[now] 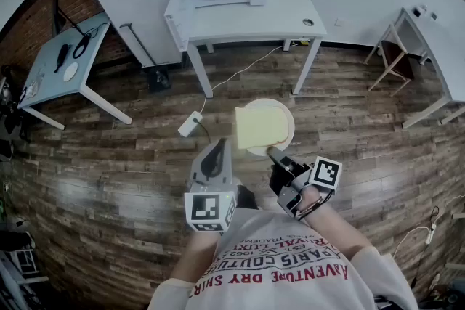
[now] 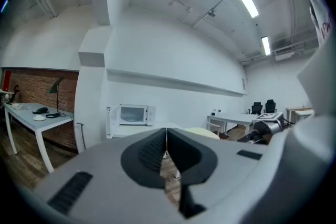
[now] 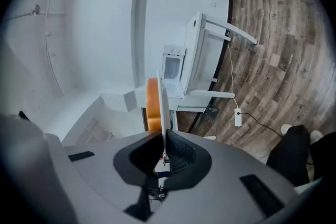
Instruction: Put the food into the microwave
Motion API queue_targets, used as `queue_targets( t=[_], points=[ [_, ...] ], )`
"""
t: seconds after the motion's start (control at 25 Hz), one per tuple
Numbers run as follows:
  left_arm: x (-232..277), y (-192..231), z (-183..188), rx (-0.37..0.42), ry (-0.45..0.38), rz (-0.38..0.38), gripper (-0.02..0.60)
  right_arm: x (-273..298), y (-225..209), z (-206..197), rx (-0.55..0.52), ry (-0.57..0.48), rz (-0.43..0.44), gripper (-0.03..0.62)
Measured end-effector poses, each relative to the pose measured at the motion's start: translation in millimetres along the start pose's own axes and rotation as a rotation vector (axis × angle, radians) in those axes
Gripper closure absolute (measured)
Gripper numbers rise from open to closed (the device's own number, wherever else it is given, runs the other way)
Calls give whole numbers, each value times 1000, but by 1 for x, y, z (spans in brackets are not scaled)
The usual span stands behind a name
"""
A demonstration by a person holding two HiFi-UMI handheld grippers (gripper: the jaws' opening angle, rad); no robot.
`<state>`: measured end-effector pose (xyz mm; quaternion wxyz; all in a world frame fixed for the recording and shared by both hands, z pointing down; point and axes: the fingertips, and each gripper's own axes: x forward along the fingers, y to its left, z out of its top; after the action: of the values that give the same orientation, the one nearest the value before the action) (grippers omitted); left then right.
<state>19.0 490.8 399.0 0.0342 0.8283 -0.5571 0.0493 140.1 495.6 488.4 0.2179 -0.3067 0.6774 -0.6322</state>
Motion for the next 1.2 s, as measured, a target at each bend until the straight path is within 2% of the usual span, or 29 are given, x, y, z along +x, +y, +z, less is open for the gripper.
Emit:
queue_targets(
  t=[0.72, 0.96, 1.2],
  points=[
    [6, 8, -9, -4, 11, 14, 574, 8, -5, 7, 14, 2, -1, 572],
    [37, 32, -18, -4, 44, 17, 574, 40, -12, 32, 52, -3, -6, 572],
    [95, 75, -16, -27, 59, 5, 574, 97, -17, 68, 64, -21, -30, 572]
  ],
)
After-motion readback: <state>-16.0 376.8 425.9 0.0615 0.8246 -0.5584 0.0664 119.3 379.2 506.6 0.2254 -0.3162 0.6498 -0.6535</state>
